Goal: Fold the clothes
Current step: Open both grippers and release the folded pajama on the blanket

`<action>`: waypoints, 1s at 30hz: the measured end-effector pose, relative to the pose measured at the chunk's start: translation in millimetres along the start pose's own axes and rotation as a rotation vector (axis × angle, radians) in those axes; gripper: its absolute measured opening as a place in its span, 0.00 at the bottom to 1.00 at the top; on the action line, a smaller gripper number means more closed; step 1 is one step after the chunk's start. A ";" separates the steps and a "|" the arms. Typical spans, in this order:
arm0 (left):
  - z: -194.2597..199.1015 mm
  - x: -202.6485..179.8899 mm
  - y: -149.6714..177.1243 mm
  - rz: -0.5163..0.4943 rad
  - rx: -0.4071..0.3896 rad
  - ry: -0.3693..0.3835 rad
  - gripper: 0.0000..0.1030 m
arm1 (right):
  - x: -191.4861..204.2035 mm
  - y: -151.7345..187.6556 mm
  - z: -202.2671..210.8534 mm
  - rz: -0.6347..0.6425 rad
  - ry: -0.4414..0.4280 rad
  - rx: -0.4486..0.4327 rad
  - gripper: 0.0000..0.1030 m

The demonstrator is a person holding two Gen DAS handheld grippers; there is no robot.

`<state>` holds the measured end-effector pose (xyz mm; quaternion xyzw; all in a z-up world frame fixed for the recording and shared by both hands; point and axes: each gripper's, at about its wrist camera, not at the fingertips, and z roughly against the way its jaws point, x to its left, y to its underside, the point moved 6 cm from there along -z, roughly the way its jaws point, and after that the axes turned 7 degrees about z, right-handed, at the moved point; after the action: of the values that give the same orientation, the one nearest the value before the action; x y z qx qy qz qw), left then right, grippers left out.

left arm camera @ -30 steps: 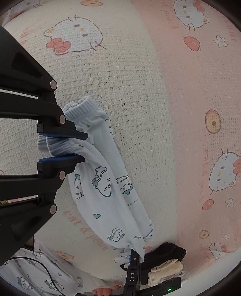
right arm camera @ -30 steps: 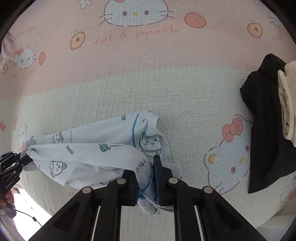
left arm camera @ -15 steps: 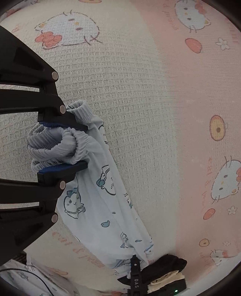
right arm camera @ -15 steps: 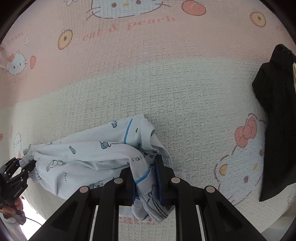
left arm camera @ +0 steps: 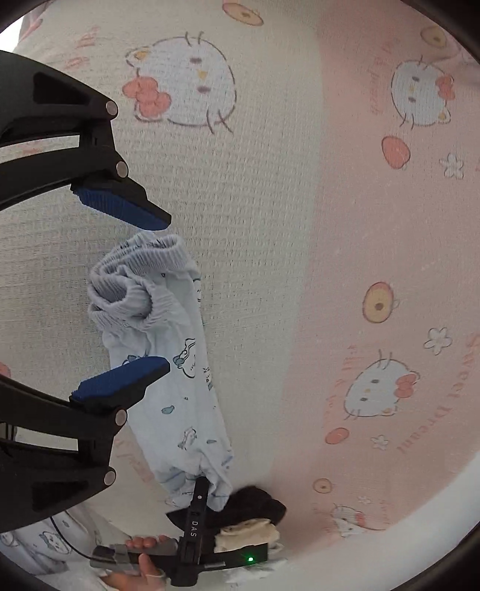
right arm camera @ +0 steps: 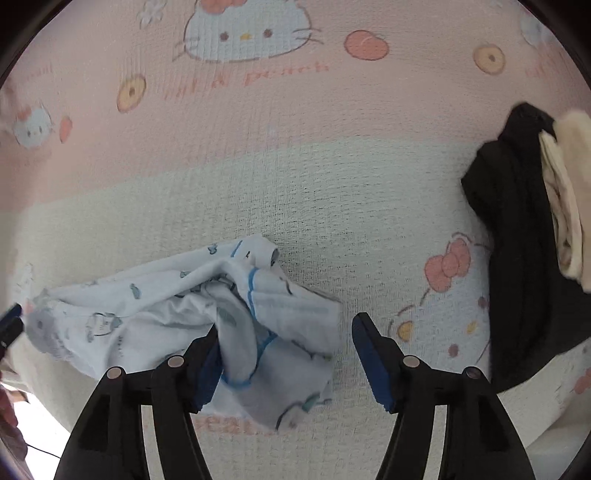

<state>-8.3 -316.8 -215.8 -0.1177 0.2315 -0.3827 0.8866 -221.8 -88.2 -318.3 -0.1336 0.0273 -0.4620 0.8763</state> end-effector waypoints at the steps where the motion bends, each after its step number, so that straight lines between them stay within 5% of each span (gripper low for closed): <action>1: 3.8 -3.0 4.6 0.010 -0.006 -0.003 0.67 | -3.5 2.8 5.9 -0.021 -0.026 -0.017 0.63; 6: 2.6 -15.2 23.1 0.036 -0.025 -0.002 0.67 | -6.8 14.6 39.2 -0.064 -0.097 -0.136 0.64; 12: 7.9 -18.2 34.8 0.051 -0.030 0.022 0.67 | -13.6 20.6 100.8 0.003 -0.072 -0.238 0.66; 23: -7.9 -25.9 41.1 0.072 -0.020 0.031 0.67 | -0.1 27.2 67.5 0.178 -0.031 -0.279 0.66; 30: -22.0 -34.2 44.1 0.033 -0.012 -0.030 0.67 | 2.2 28.8 42.6 0.284 -0.002 -0.285 0.66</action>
<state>-12.3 -262.4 -240.9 -0.1247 0.2225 -0.3650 0.8954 -190.1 -65.6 -284.6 -0.2514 0.1104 -0.3252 0.9049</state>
